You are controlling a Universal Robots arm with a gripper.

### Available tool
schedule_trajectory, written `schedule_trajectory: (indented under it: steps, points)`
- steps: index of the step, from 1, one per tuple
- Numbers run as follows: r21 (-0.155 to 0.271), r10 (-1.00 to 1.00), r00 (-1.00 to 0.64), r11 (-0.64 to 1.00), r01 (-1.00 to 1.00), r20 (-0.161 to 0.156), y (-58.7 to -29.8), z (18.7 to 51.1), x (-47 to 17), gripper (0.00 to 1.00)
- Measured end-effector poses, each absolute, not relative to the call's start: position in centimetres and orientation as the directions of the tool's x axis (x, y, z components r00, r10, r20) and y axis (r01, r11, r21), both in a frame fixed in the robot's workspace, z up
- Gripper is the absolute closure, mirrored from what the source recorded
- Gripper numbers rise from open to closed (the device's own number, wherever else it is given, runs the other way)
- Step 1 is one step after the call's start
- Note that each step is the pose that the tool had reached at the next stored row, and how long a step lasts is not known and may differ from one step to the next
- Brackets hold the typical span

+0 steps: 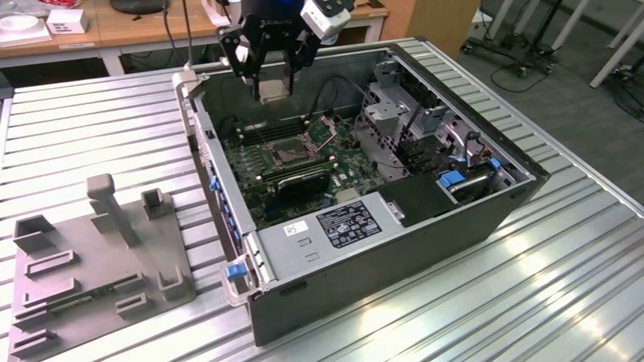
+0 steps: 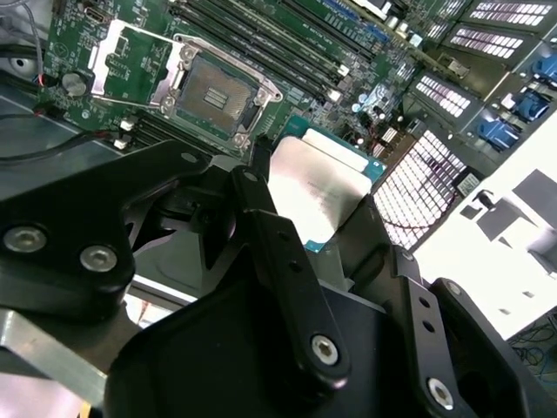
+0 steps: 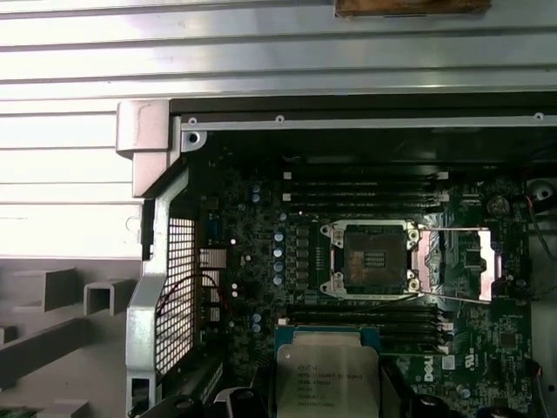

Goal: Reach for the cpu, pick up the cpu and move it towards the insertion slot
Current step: 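Pick up the cpu and move it towards the insertion slot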

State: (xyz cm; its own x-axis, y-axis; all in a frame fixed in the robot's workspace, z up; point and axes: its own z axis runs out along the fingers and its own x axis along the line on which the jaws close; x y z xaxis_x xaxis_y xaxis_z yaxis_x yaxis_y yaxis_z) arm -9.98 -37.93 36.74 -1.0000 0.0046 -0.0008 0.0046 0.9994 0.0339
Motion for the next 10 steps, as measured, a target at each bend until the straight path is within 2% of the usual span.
schedule_trajectory:
  steps: [10]
  points:
    - [0.034, 0.007, -1.0, 0.999, 0.007, -0.001, -37.16, 36.54, -9.92, 0.45]
